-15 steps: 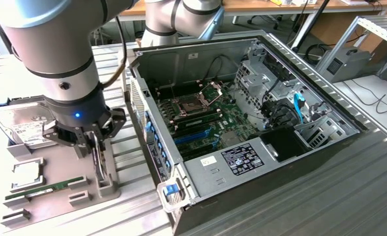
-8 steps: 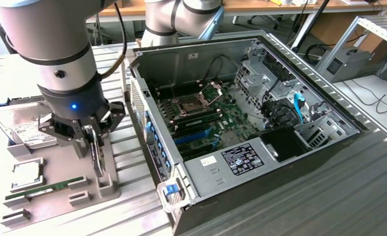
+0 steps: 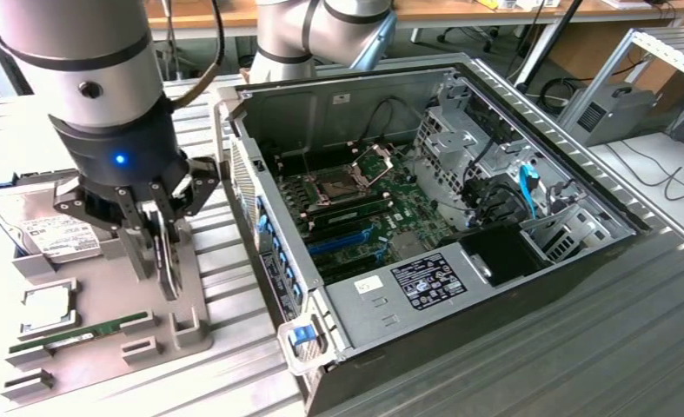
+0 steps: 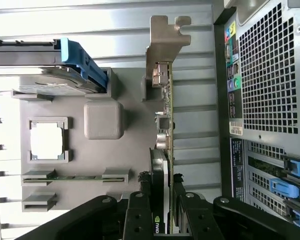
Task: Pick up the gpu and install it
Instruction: 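Pick up the gpu and move the gpu toward the slot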
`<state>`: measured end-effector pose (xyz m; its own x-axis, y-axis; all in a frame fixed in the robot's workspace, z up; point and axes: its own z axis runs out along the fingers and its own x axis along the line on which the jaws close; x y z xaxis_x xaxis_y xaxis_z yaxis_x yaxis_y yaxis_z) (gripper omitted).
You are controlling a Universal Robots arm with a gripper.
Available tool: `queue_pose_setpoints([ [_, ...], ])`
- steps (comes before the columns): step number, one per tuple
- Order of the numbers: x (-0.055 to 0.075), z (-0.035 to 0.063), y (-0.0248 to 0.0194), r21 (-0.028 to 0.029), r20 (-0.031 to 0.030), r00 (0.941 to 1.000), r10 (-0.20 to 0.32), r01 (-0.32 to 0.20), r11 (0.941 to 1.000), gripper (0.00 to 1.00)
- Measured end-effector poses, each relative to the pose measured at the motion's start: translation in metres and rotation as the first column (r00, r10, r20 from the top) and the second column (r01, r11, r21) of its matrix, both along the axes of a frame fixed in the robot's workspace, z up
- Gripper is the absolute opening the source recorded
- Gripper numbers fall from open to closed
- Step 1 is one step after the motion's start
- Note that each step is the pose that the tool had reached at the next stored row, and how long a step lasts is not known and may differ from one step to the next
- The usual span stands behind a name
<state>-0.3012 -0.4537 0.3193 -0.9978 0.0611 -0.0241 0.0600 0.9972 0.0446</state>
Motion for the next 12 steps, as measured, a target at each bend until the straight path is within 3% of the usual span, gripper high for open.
queue_pose_setpoints([
  [3,0.000,0.0187,0.0001,-0.0003,-0.0001,1.0000,0.000,0.000,1.0000,0.27],
  [12,0.000,0.0475,0.0001,-0.0004,0.0000,1.0000,0.000,0.000,1.0000,0.27],
])
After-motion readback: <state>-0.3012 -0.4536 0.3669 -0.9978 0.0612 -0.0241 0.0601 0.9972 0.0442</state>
